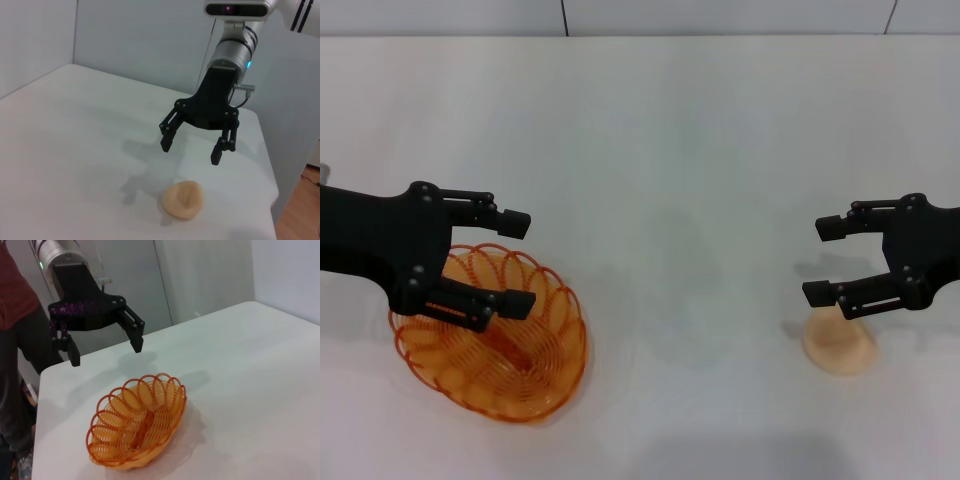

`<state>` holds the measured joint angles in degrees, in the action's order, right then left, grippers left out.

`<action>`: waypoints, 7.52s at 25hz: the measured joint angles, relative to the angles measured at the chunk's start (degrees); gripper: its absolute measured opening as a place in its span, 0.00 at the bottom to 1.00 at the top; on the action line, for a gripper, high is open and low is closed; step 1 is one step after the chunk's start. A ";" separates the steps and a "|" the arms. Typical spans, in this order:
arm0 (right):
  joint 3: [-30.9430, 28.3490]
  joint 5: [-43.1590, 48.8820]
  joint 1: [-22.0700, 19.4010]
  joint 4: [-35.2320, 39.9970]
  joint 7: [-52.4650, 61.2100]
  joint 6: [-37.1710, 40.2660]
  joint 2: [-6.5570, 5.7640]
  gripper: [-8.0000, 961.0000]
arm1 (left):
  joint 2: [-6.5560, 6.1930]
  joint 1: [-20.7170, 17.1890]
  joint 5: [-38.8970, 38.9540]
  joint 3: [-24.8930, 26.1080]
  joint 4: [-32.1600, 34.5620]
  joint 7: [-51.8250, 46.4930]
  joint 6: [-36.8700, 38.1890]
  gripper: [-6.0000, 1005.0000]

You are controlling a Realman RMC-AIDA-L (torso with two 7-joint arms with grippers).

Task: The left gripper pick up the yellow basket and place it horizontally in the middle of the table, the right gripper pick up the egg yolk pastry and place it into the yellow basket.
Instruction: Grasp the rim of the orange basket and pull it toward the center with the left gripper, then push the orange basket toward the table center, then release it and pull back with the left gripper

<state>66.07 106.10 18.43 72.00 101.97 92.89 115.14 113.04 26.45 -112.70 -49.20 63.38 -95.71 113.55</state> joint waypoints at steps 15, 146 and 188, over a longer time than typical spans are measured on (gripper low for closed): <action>0.02 0.04 0.10 -0.02 -0.02 0.01 0.00 0.88 | -0.04 0.01 -0.04 0.30 -0.01 -0.04 -0.04 0.89; 0.14 -2.88 0.96 -1.91 -0.03 -0.02 0.08 0.88 | 1.98 18.65 -43.39 1.73 -10.74 -29.50 -16.46 0.10; -2.15 -4.41 2.33 -2.61 -1.71 1.26 -0.03 0.86 | 3.23 18.22 -31.32 2.01 -15.61 -59.40 -24.05 0.08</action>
<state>63.92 101.68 20.76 69.39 100.25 94.15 115.11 116.27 44.66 -144.02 -47.19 47.77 -155.11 89.49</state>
